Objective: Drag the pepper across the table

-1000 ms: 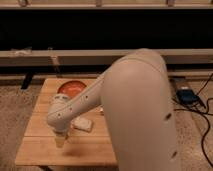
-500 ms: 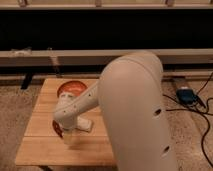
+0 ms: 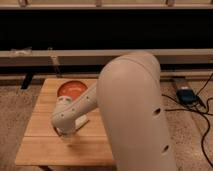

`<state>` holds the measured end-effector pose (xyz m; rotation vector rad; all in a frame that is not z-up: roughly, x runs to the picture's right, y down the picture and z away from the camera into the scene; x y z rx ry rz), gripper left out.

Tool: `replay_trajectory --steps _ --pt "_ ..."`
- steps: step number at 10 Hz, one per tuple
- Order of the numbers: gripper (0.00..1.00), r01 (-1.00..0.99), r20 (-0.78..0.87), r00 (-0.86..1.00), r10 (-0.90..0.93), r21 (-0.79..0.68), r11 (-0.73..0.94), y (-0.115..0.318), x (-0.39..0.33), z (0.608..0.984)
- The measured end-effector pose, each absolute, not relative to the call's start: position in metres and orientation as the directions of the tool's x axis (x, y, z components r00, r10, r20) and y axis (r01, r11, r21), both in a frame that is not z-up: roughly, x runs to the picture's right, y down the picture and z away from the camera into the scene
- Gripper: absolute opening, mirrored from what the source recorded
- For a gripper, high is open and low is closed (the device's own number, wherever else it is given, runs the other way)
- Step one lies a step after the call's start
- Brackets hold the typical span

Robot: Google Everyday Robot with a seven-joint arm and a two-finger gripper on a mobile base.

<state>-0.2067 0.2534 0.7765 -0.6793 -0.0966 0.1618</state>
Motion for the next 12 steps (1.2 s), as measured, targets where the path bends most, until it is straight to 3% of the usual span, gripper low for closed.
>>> replay_trajectory --steps 2,7,9,10,12 --pt "0.79 -0.108 0.047 0.983 0.179 -0.641 0.76 0.255 -0.21 0.774" --pt "0.8 -0.097 0.05 0.984 0.172 -0.656 0.748 0.26 -0.214 0.773" --pt "0.66 -0.094 0.047 0.985 0.167 -0.663 0.743 0.265 -0.214 0.773" --pt "0.55 -0.09 0.048 0.985 0.163 -0.666 0.74 0.268 -0.215 0.773" --pt "0.45 -0.086 0.047 0.986 0.159 -0.672 0.736 0.272 -0.218 0.773"
